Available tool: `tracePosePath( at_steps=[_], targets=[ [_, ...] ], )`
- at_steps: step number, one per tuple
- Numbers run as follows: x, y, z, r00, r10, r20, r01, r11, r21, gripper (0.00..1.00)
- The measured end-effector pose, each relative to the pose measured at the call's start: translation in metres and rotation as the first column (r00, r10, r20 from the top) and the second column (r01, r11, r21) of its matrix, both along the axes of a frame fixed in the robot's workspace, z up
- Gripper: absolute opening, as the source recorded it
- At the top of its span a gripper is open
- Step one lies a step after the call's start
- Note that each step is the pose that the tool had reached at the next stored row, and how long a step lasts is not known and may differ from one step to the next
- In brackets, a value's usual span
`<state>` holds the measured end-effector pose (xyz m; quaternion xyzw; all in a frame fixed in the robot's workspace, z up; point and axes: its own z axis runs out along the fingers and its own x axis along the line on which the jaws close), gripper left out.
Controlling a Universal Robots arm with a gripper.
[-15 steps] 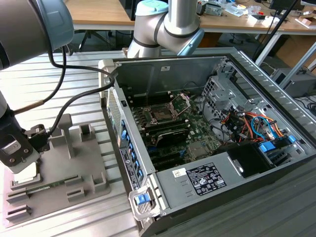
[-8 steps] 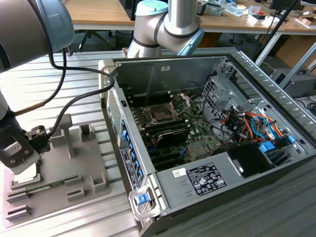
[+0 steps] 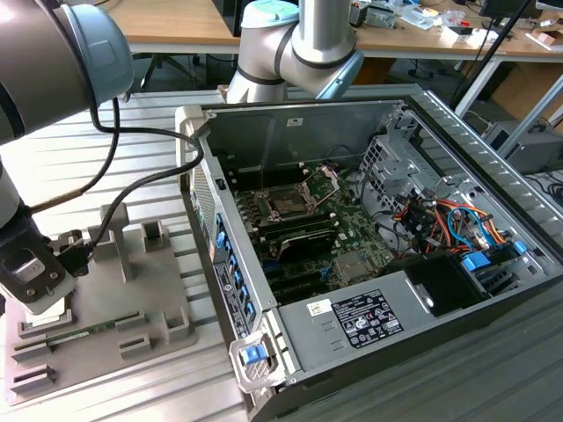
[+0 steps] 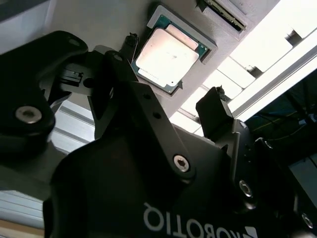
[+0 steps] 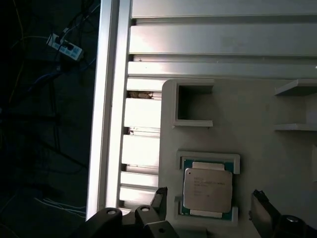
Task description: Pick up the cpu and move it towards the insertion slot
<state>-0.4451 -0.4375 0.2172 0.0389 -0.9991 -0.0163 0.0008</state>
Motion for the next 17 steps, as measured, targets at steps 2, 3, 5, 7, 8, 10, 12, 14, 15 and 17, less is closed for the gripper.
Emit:
tracePosePath(
  at_steps=[2,3,5,7,8,10,12,14,15,17],
  targets=[
    [0.0,0.0,-0.0028,1.0,0.0,0.0,0.0,1.0,0.0,0.76],
    [0.0,0.0,-0.0039,1.0,0.0,0.0,0.0,1.0,0.0,0.76],
    [0.0,0.0,-0.0061,1.0,0.0,0.0,0.0,1.0,0.0,0.76],
    [0.0,0.0,-0.0081,1.0,0.0,0.0,0.0,1.0,0.0,0.76],
    [0.0,0.0,-0.0093,1.0,0.0,-0.0001,0.0,1.0,0.0,0.76],
    [0.0,0.0,-0.0118,1.0,0.0,-0.0001,0.0,1.0,0.0,0.76],
    [0.0002,0.0002,-0.0136,1.0,0.0,0.0,0.0,1.0,0.0,0.76],
    [0.0002,0.0005,-0.0152,1.0,0.0,0.0,0.0,1.0,0.0,0.76],
    [0.0002,0.0006,-0.0159,1.0,0.0,-0.0001,0.0,1.0,0.0,0.76],
    [0.0002,0.0006,-0.0179,1.0,0.0,-0.0001,0.0,1.0,0.0,0.76]
  ],
)
